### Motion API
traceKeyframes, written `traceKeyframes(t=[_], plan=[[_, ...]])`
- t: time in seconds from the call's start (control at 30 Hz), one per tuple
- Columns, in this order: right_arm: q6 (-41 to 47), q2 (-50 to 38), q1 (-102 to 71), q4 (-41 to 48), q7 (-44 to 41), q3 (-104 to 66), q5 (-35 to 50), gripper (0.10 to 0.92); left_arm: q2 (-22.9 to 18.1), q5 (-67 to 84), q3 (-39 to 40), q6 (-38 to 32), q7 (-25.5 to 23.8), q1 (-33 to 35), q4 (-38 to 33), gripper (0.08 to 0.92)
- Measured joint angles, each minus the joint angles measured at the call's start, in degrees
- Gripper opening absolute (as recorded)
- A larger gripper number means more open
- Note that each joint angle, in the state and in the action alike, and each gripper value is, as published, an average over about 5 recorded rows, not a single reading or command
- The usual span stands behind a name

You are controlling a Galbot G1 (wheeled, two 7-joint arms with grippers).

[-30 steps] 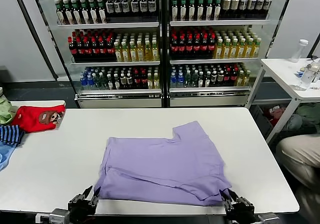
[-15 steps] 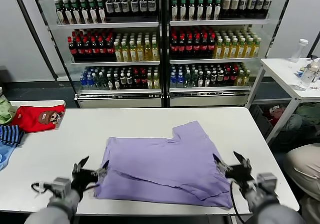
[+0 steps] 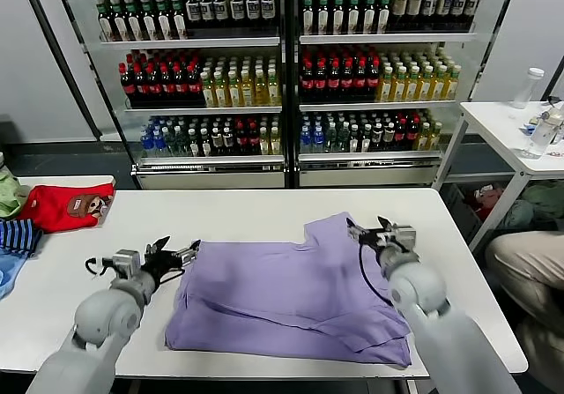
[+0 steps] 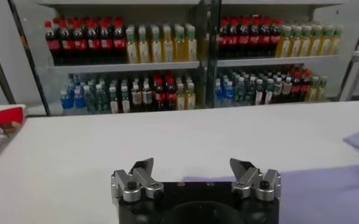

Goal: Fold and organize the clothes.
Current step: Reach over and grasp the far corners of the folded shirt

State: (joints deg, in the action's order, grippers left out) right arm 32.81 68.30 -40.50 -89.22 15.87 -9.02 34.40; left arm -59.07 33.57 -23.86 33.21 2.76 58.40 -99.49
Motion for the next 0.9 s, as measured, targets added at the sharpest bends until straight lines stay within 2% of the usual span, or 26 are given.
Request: traceKeyframes(t=[0.33, 0.73, 0.9], plan=[[-0.62, 4.99, 7.01, 13.86, -1.46, 2.67, -2.86, 0.823, -0.84, -1.97, 2.83, 0.03, -2.7, -5.31, 9.36, 0.823], [-1.73, 7.21, 9.58, 20.57, -2.15, 3.4, -3.3, 0.81, -1.14, -3.66, 3.91, 0.07, -4.48, -7.67, 13.41, 0.814], [-2.15, 7.68, 9.71, 21.35, -2.08, 3.29, -2.84, 0.705, -1.2, -4.76, 4.19, -0.03, -4.79, -7.85, 14.08, 0.698]])
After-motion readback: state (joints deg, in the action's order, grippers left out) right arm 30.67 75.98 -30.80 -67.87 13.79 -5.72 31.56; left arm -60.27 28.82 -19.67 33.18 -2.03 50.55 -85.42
